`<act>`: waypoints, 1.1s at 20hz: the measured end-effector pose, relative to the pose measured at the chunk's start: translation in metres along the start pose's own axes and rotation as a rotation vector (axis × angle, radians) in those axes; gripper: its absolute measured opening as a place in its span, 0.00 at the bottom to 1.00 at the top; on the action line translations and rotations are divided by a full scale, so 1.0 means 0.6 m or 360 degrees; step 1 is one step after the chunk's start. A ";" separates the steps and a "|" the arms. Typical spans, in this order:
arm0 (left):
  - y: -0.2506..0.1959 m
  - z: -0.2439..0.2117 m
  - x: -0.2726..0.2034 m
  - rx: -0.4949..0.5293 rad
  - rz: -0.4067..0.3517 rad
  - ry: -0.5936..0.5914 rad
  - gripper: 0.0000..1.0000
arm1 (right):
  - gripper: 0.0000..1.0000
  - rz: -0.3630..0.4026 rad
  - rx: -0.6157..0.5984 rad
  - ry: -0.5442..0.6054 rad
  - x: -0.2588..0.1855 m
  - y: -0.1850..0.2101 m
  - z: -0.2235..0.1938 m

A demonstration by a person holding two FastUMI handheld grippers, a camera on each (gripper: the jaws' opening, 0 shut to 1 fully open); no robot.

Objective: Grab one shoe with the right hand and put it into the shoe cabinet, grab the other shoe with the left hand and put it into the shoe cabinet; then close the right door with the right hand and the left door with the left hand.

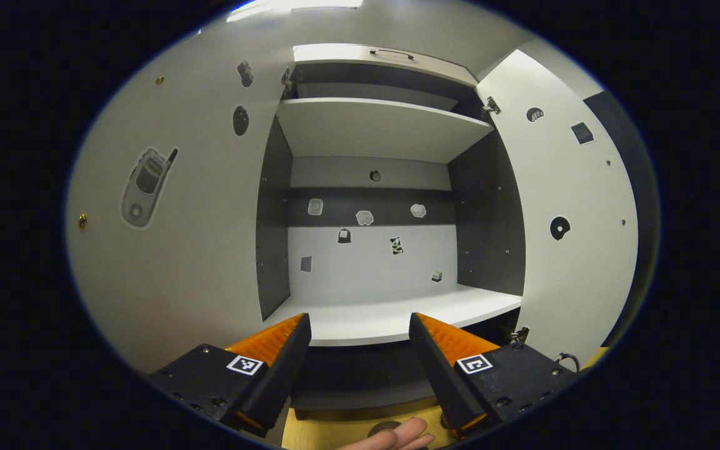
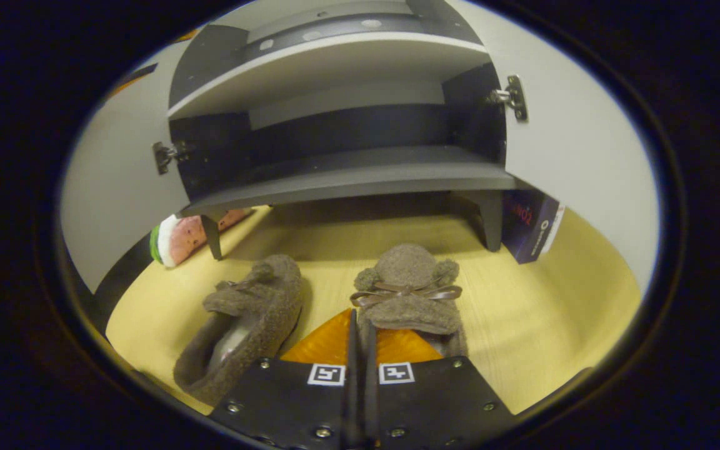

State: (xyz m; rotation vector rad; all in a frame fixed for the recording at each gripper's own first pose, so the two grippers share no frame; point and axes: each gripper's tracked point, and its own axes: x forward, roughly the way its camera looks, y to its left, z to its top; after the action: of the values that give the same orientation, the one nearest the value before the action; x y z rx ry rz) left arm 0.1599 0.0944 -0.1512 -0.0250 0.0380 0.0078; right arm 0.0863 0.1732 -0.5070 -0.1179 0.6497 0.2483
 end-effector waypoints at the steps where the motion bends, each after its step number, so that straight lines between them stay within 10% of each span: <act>1: 0.006 0.001 0.003 -0.0002 0.0016 -0.0007 0.97 | 0.06 0.0038 -0.0017 -0.0030 -0.012 0.007 0.013; 22: 0.044 -0.016 0.018 -0.0080 0.0057 0.0073 0.97 | 0.01 0.0062 -0.0223 -0.0743 -0.275 0.044 0.582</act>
State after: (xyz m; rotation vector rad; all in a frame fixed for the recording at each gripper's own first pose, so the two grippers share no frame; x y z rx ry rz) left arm 0.1701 0.1208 -0.1620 -0.0749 0.0843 0.0441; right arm 0.1561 0.2319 -0.1309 -0.1751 0.1703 0.3455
